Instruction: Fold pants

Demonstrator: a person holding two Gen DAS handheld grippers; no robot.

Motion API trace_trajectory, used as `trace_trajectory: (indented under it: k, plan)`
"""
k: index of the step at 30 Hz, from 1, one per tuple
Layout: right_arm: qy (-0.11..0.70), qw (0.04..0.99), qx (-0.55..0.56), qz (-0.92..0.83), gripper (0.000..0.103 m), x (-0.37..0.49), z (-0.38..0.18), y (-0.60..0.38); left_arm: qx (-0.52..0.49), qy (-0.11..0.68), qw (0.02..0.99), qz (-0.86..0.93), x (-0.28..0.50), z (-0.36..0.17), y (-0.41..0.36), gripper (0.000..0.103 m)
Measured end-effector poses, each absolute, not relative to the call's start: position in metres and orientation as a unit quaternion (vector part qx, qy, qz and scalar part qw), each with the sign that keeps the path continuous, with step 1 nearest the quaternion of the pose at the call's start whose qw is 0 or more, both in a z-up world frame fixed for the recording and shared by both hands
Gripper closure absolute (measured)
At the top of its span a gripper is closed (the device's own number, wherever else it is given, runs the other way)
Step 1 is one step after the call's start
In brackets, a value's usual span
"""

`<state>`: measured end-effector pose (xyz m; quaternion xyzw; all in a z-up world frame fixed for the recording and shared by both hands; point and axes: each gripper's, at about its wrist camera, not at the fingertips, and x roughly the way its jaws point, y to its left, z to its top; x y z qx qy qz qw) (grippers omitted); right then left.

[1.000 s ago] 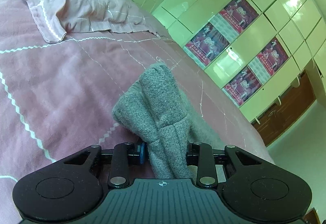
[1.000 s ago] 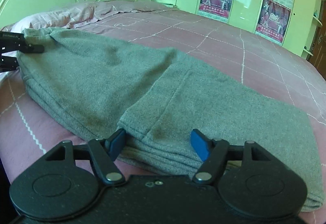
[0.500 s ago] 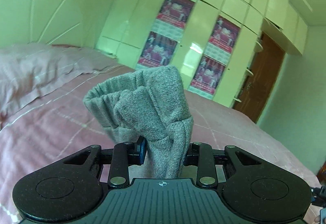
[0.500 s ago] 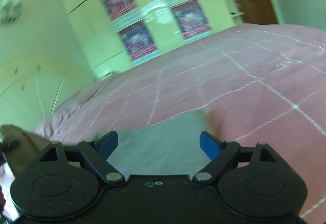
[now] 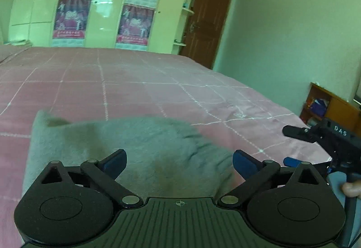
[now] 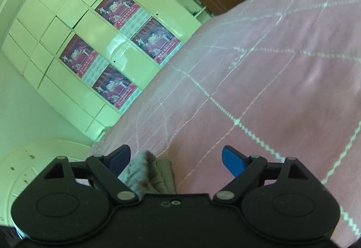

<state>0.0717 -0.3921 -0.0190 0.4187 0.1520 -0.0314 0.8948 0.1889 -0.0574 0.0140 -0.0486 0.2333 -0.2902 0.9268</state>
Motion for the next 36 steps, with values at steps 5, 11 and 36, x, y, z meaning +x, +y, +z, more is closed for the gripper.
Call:
trace_trajectory:
  k: [5,11,36]
  plan:
    - [0.195,0.866,0.455,0.078,0.026,0.099,-0.033,-0.372,-0.082,0.228,0.940,-0.240,0.146,0.011,0.031,0.003]
    - [0.254,0.824,0.494,0.111,0.033,0.114,-0.054,-0.350,-0.051,0.273,0.940,-0.200,0.105,-0.020,0.105,0.004]
    - [0.305,0.831,0.463,0.058,0.075,0.124,-0.063,-0.324,-0.087,0.306,0.945,-0.076,0.156,-0.060,0.105,0.003]
